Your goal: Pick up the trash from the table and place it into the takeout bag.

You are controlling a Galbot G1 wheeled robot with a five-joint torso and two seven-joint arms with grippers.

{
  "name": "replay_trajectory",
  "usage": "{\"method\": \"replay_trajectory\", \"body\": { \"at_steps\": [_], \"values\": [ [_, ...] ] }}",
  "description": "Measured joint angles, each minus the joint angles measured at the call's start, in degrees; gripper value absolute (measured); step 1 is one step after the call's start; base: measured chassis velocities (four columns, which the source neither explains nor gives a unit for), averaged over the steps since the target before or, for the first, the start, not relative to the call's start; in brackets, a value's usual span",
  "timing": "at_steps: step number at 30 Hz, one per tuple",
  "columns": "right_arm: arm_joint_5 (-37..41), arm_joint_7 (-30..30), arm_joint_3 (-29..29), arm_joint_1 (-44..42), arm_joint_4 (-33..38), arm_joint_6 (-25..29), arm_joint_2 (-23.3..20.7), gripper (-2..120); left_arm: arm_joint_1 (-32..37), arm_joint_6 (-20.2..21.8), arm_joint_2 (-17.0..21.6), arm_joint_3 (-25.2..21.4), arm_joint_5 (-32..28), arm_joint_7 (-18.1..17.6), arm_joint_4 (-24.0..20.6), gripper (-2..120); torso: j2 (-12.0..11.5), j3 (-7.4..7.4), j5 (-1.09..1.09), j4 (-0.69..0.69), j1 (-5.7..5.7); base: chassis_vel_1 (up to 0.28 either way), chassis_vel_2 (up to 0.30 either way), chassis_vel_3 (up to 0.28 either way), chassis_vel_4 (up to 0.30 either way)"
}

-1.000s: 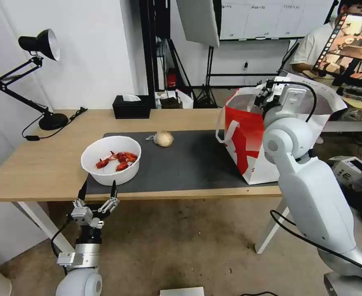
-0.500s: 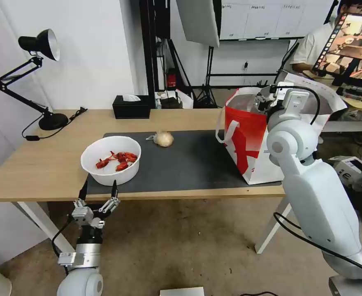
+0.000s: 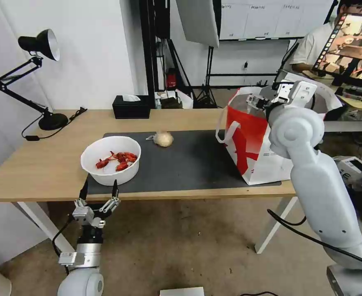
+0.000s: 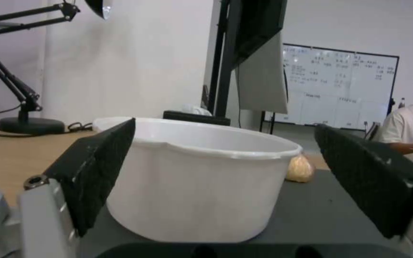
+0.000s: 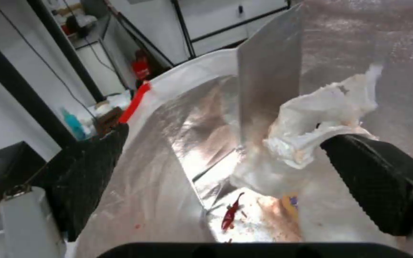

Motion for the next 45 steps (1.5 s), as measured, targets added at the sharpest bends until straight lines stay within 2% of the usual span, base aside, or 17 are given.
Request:
{"method": "replay_trajectory", "body": {
  "at_steps": [8,10,14,17,24,25,27,28,32,33,36,37,39,40,42,43,45],
  "values": [
    [3.84,5.13,-1.16,3.2,-0.97,0.1,-0.4,100,-0.11,-0.1,0.07,-0.15,-0.08,-0.03,0.39,100,0.0,0.0,0.0,0.0,0.0,0.0,0.0,0.0,0.0],
    [8.8,8.46,-1.91,5.43,-1.13,0.06,-1.76,100,-0.27,-0.14,0.15,-0.17,-0.15,-0.03,0.63,100,0.0,0.0,0.01,-0.01,0.0,0.0,0.0,0.0,0.0],
    [13.11,10.94,-2.49,7.29,-1.5,0.05,-2.88,100,-0.4,-0.17,0.19,-0.14,-0.18,-0.04,0.8,100,0.0,0.0,0.01,0.0,0.0,0.0,0.0,0.0,0.0],
    [19.93,14.74,-4.22,12.38,-4.21,1.02,-4.92,100,-0.76,-0.37,0.18,0.19,-0.27,-0.07,1.48,100,0.0,0.0,0.0,0.0,0.0,0.0,0.0,0.0,0.0],
    [20.79,13.94,-4.59,14.07,-4.04,1.95,-5.19,100,-0.84,-0.59,0.12,0.28,-0.38,-0.07,1.83,100,0.0,0.0,0.0,0.0,0.0,0.0,0.0,0.0,0.0],
    [20.47,12.97,-4.47,13.67,-3.22,2.05,-5.14,100,-0.88,-0.59,0.22,0.2,-0.48,-0.07,1.83,100,0.0,0.0,0.0,0.0,0.0,0.0,0.0,0.0,0.0],
    [15.19,6.89,-4.09,10.94,-0.63,2.33,-5.51,100,-1.0,-0.59,0.35,0.08,-0.57,-0.09,1.62,100,0.0,0.0,0.0,0.0,0.0,0.0,0.0,0.0,0.0],
    [15.19,6.89,-4.09,10.94,-0.63,2.33,-5.51,100,-1.0,-0.59,0.35,0.08,-0.57,-0.09,1.62,100,0.0,0.0,0.0,0.0,0.0,0.0,0.0,0.0,0.0],
    [3.12,-5.44,-2.91,4.57,4.01,4.51,-7.51,100,-0.88,-0.53,0.03,0.28,-0.55,-0.1,1.02,100,0.0,0.0,0.0,0.01,0.0,0.0,0.0,0.0,0.0],
    [3.12,-5.44,-2.91,4.57,4.01,4.51,-7.51,100,-0.88,-0.53,0.03,0.28,-0.55,-0.1,1.02,100,0.0,0.0,0.0,0.01,0.0,0.0,0.0,0.0,0.0],
    [-9.16,-18.29,-1.49,-1.19,6.86,9.44,-10.02,100,-0.65,-0.41,-0.31,0.59,-0.34,-0.09,0.2,100,0.0,0.0,0.01,0.0,0.0,0.0,0.0,0.0,0.0],
    [-9.16,-18.29,-1.49,-1.19,6.86,9.44,-10.02,100,-0.65,-0.41,-0.31,0.59,-0.34,-0.09,0.2,100,0.0,0.0,0.01,0.0,0.0,0.0,0.0,0.0,0.0],
    [-15.07,-25.88,0.07,-6.43,9.34,13.24,-11.7,100,-0.47,-0.34,-0.52,0.85,-0.1,-0.1,-0.28,100,0.0,0.0,0.02,-0.01,0.0,0.0,0.0,0.0,0.0],
    [-15.07,-25.88,0.07,-6.43,9.34,13.24,-11.7,100,-0.47,-0.34,-0.52,0.85,-0.1,-0.1,-0.28,100,0.0,0.0,0.02,-0.01,0.0,0.0,0.0,0.0,0.0],
    [-20.3,-31.21,1.37,-11.45,11.18,17.97,-12.93,100,-0.23,-0.31,-0.82,1.13,0.3,-0.1,-0.92,100,0.01,0.0,0.01,-0.01,-0.01,0.0,0.0,0.0,0.0],
    [-20.3,-31.21,1.37,-11.45,11.18,17.97,-12.93,100,-0.23,-0.31,-0.82,1.13,0.3,-0.1,-0.92,100,0.01,0.0,0.01,-0.01,-0.01,0.0,0.0,0.0,0.0],
    [-23.79,-34.7,2.45,-15.71,12.35,22.48,-13.29,100,0.22,-0.25,-1.49,1.58,0.67,-0.1,-2.17,100,0.0,-0.01,0.02,-0.01,-0.01,0.0,0.0,0.0,0.0]
  ]
}}
